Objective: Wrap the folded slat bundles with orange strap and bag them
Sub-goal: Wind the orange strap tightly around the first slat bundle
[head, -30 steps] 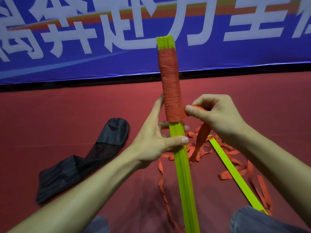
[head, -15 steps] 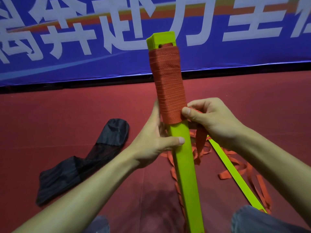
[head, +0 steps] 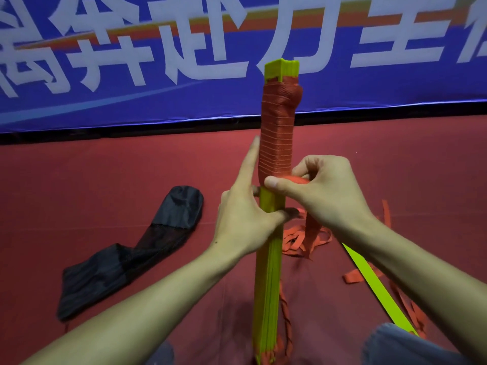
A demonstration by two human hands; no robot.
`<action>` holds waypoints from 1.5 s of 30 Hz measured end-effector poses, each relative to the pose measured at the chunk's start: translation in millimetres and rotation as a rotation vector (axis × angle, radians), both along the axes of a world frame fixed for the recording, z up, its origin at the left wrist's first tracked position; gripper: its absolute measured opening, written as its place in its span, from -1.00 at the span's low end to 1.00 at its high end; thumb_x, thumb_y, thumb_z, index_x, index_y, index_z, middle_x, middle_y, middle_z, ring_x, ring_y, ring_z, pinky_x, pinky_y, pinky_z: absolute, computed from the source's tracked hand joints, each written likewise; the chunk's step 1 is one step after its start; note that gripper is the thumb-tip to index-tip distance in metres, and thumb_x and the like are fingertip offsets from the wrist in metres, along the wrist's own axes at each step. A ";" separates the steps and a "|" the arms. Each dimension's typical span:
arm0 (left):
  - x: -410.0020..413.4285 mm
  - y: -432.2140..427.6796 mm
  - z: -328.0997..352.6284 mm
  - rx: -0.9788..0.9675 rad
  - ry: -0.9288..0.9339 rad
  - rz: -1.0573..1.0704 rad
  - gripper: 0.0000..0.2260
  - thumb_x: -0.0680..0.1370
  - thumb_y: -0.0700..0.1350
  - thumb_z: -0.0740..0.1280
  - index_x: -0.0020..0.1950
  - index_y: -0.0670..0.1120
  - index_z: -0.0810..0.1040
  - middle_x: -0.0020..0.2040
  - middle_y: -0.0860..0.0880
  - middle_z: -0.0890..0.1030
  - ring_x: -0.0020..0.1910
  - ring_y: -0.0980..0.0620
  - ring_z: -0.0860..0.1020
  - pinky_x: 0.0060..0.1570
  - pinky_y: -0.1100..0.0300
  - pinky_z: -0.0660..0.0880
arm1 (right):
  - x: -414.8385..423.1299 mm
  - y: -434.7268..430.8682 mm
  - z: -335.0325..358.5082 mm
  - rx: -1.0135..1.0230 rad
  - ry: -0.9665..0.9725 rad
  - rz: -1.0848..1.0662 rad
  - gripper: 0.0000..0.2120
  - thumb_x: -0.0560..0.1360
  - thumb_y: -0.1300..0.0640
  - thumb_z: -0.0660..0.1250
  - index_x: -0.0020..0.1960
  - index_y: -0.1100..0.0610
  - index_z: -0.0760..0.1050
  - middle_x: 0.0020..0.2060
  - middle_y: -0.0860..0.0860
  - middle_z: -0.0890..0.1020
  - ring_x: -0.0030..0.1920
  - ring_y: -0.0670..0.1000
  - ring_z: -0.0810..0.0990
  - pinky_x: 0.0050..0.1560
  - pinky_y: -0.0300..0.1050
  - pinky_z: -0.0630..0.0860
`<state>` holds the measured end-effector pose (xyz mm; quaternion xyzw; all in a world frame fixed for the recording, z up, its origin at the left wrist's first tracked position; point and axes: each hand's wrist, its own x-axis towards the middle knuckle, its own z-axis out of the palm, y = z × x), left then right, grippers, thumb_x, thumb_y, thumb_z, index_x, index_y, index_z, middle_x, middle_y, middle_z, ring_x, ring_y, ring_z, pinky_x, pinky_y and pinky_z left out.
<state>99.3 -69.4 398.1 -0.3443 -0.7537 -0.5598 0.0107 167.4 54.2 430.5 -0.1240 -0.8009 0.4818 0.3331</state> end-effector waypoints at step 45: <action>1.9 11.1 -0.7 0.007 0.058 -0.053 0.07 0.37 -0.21 0.58 0.49 0.50 -0.05 -0.16 0.08 0.72 -0.30 0.11 0.69 -0.14 0.05 0.67 | -5.1 9.6 -2.5 -0.195 0.061 -0.009 -0.63 0.24 0.05 0.63 -0.34 0.20 0.46 -0.53 -0.06 0.50 -0.51 -0.17 0.39 -0.49 -0.30 0.32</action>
